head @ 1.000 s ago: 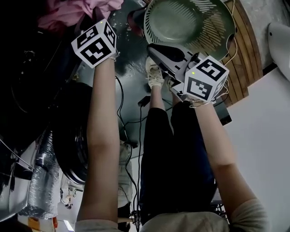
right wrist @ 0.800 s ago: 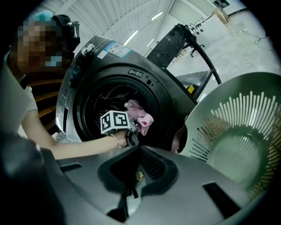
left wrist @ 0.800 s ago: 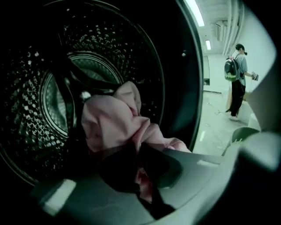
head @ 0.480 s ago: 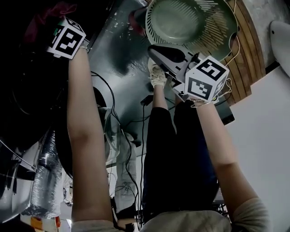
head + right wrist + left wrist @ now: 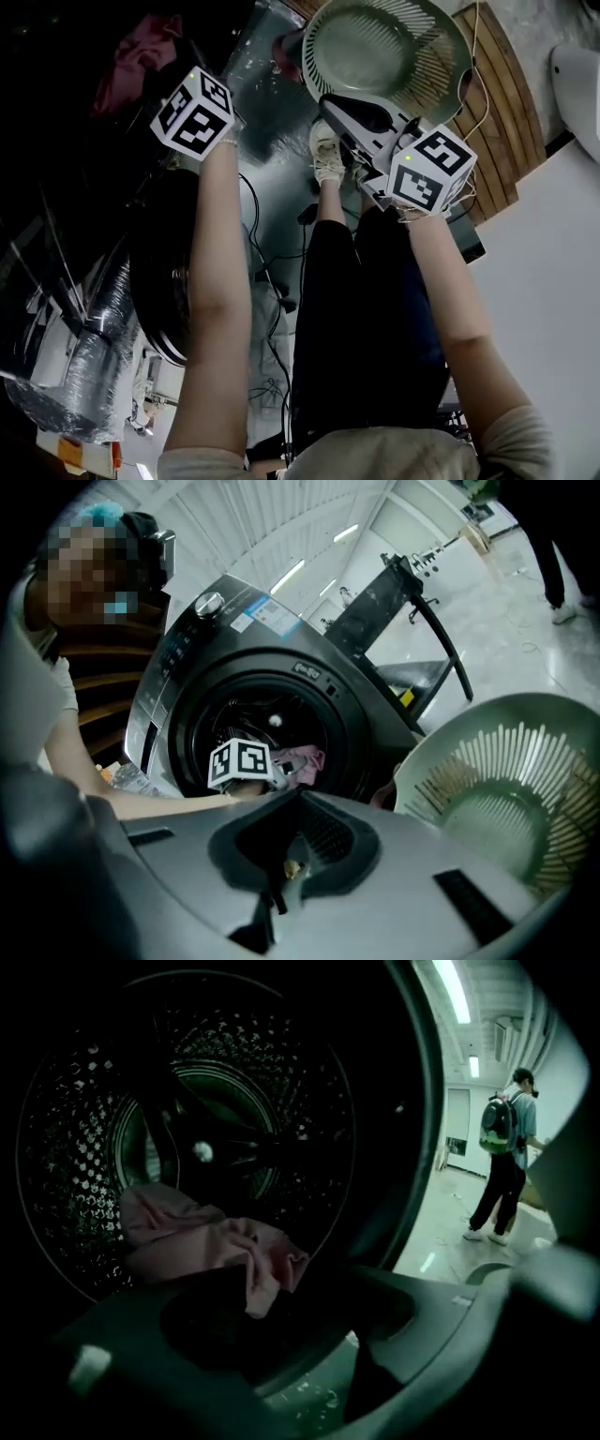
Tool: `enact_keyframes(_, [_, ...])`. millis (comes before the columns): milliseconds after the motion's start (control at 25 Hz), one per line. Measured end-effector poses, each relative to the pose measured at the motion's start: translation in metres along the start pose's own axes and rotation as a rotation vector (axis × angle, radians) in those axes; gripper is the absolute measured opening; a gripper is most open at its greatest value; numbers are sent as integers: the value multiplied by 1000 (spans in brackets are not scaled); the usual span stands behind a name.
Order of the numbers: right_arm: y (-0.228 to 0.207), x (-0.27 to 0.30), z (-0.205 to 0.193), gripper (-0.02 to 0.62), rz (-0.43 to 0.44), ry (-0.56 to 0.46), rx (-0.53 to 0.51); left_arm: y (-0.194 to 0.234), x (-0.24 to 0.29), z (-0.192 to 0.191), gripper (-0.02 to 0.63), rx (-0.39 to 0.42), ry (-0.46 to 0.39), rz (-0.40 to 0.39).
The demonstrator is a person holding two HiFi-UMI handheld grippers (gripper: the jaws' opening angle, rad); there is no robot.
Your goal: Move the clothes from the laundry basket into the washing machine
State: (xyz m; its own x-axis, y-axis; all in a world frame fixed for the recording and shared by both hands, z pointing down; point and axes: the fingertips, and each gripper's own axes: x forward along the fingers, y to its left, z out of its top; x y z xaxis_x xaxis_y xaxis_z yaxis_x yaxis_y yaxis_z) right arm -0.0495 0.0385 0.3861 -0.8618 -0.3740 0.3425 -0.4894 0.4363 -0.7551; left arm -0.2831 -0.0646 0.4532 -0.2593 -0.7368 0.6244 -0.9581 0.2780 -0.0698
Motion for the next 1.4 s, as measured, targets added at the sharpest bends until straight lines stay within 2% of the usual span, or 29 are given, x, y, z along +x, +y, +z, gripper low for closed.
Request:
enact_keyframes(240, [46,-37,46,11,-14,7,-64,-70,-95,13,274,-68,49,-247])
enact_keyframes(320, [59,-53,64,11,-30,-2,-73,-101,-127,31,167,-48,40,-334])
enact_keyframes(400, [73,-68,82,9,-56,-8,-78,-131,-163,56,89,-21,16,-456])
enact_keyframes(480, [94,-84,96,9,-77,-8,-77,-149,-204,80,64,12,5,-581])
enact_keyframes(560, [119,-104,110,10,-97,-11,-111,-155,-246,103,15,43,-4,-663])
enact_keyframes(600, [131,-114,119,9,-114,-18,-146,-156,-265,116,11,51,-14,-689])
enact_keyframes(760, [173,-160,153,9,-196,-64,-282,-159,-338,160,11,63,-48,-755])
enact_keyframes(880, [203,-189,173,9,-214,-117,-286,-159,-379,182,11,64,-55,-787])
enact_keyframes(1080, [250,-206,205,9,-199,-201,-304,-158,-414,223,11,-1,-98,-801])
enact_keyframes(1200, [281,-210,214,9,-171,-209,-350,-162,-438,239,11,-14,-148,-855])
enact_keyframes(1280, [300,-212,219,9,-154,-220,-380,-164,-451,247,11,3,-170,-885])
enact_keyframes(1400, [318,-220,224,9,-144,-235,-454,-167,-463,257,11,53,-217,-882])
